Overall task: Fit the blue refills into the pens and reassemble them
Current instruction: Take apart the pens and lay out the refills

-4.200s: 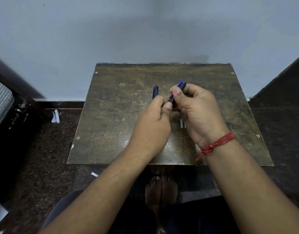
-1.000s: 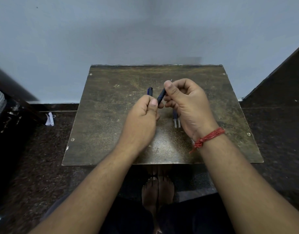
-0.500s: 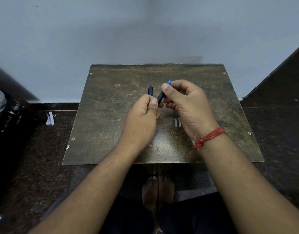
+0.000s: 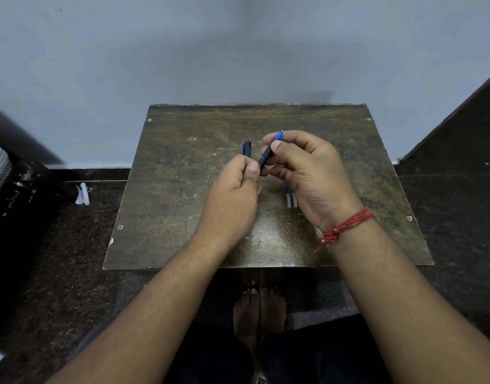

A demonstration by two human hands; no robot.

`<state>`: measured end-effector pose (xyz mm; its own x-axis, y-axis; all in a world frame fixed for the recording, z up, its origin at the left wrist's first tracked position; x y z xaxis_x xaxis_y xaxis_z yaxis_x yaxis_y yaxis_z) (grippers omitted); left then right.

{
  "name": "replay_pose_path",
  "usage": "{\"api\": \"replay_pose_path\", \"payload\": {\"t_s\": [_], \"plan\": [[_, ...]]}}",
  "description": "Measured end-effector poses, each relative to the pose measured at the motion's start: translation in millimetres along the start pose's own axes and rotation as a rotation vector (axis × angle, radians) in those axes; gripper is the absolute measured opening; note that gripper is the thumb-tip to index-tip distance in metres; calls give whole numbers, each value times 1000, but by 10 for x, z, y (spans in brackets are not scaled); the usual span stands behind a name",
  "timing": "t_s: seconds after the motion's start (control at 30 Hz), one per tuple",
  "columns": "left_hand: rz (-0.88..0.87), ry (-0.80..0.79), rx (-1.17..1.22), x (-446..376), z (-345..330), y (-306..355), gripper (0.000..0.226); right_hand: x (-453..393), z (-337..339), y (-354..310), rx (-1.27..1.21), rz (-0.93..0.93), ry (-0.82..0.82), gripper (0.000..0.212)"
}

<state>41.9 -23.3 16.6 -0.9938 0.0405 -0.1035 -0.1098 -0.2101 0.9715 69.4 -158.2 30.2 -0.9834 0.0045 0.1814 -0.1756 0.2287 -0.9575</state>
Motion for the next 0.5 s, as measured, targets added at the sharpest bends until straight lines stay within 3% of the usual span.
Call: {"api": "replay_pose_path", "payload": {"t_s": [0.07, 0.33, 0.5], "plan": [[12, 5, -5, -4, 2, -14, 31, 7, -9, -9, -9, -15, -19, 18], [0, -2, -33, 1, 0, 0, 30, -18, 13, 21, 30, -1, 40, 3], [10, 6, -50, 3, 2, -1, 29, -11, 9, -6, -80, -34, -1, 22]]}}
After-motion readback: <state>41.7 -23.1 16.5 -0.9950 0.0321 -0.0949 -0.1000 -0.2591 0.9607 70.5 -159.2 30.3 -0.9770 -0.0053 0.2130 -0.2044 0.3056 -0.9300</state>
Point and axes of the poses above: each hand's wrist, its own x-axis away from the middle knuckle, its own z-axis out of the back of the hand, y = z × x, the point moved 6 cm from there along -x, towards the middle knuckle, and after that the axes turned 6 degrees about -z, right-handed, at the moved point
